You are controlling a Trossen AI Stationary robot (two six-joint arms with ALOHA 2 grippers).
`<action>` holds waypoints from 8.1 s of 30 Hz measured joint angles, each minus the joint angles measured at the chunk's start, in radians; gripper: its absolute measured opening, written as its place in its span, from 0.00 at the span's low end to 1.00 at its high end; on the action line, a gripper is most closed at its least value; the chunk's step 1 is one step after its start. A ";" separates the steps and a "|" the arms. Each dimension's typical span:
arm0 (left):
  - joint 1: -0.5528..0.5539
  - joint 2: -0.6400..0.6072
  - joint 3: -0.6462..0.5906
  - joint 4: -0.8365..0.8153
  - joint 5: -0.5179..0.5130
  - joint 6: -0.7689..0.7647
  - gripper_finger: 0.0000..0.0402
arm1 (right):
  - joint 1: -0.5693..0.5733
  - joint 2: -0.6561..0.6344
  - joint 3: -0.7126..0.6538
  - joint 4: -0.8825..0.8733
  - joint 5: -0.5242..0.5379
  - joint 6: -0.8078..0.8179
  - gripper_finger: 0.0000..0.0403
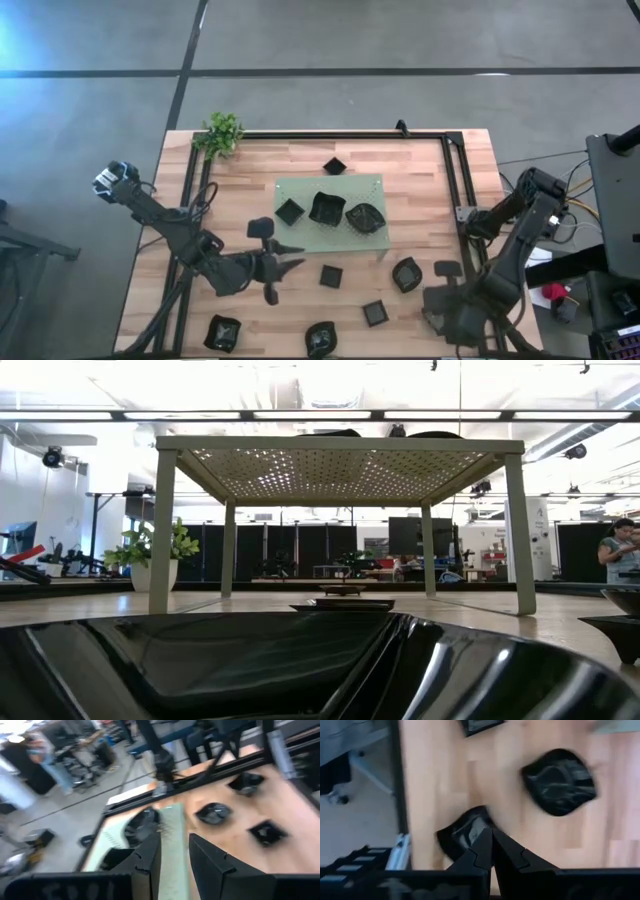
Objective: Pick & Place Mini shaped plates
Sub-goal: Stack the distorted square plate on top of the distorted square plates on the shelf, then stack the square plate on top of the square plate on the shelf
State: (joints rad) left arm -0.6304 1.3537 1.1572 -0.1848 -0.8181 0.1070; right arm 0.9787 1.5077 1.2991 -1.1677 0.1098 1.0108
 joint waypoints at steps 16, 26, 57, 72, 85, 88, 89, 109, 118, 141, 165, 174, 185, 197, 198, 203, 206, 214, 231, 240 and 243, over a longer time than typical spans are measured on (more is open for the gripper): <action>0.000 0.000 0.000 -0.018 0.051 -0.059 0.24 | 0.022 0.145 0.000 0.065 -0.006 0.021 0.04; 0.000 0.000 0.000 -0.018 0.051 -0.083 0.24 | 0.022 0.217 0.000 0.042 -0.006 -0.067 0.18; -0.001 0.000 0.000 -0.023 0.051 -0.129 0.24 | 0.005 0.237 -0.169 0.124 -0.058 -0.129 0.20; 0.000 0.001 0.000 -0.036 0.051 -0.145 0.24 | 0.005 0.237 -0.211 0.137 -0.058 -0.141 0.17; 0.000 0.001 0.000 -0.037 0.051 -0.145 0.24 | 0.005 0.237 -0.201 0.167 -0.057 -0.140 0.19; 0.000 0.001 0.000 -0.037 0.051 -0.145 0.24 | 0.005 0.237 -0.201 0.169 -0.056 -0.146 0.20; -0.001 0.001 0.000 -0.037 0.051 -0.145 0.24 | 0.005 0.237 -0.201 0.172 -0.056 -0.149 0.21; -0.001 0.001 0.000 -0.038 0.051 -0.145 0.24 | 0.004 0.235 -0.230 0.277 -0.060 -0.156 0.06; -0.001 0.001 0.000 -0.043 0.051 -0.145 0.24 | -0.002 0.229 -0.184 0.282 -0.061 -0.137 0.02; 0.000 0.001 0.000 -0.042 0.051 -0.145 0.24 | -0.156 0.161 0.308 -0.227 0.357 -0.153 0.02; -0.001 0.001 0.000 -0.043 0.052 -0.133 0.24 | -0.910 0.161 0.683 -0.058 0.036 -0.781 0.02; -0.001 0.001 0.000 -0.042 0.051 -0.110 0.24 | -1.026 0.208 0.674 -0.004 -0.085 -0.872 0.02; 0.000 0.001 0.000 -0.041 0.051 -0.110 0.24 | -1.039 0.295 0.674 0.001 -0.093 -0.966 0.02; 0.000 0.001 0.000 -0.043 0.051 -0.111 0.24 | -1.057 0.340 0.673 0.001 -0.162 -0.961 0.02; 0.000 0.001 0.000 -0.043 0.051 -0.111 0.24 | -1.057 0.340 0.673 0.001 -0.162 -0.961 0.02; 0.000 0.001 0.000 -0.044 0.051 -0.111 0.24 | -1.058 0.342 0.673 0.002 -0.162 -0.962 0.02; 0.000 0.001 0.000 -0.044 0.051 -0.111 0.24 | -1.061 0.344 0.673 0.002 -0.159 -0.963 0.02; -0.001 0.001 0.000 -0.044 0.051 -0.111 0.24 | -1.061 0.344 0.673 0.002 -0.160 -0.966 0.02; -0.001 0.000 0.000 -0.061 0.051 -0.131 0.24 | -1.061 0.330 0.672 -0.003 -0.160 -1.004 0.24; -0.015 0.000 0.000 -0.220 0.058 -0.293 0.24 | -1.034 0.250 0.727 -0.035 -0.160 -1.009 0.13; -0.021 0.003 0.000 -0.252 0.122 -0.312 0.24 | -1.001 0.210 0.732 -0.035 -0.155 -1.019 0.07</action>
State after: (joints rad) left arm -0.6518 1.3565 1.1568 -0.4367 -0.6963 -0.2055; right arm -0.0226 1.7180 2.0312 -1.2028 -0.0451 -0.0082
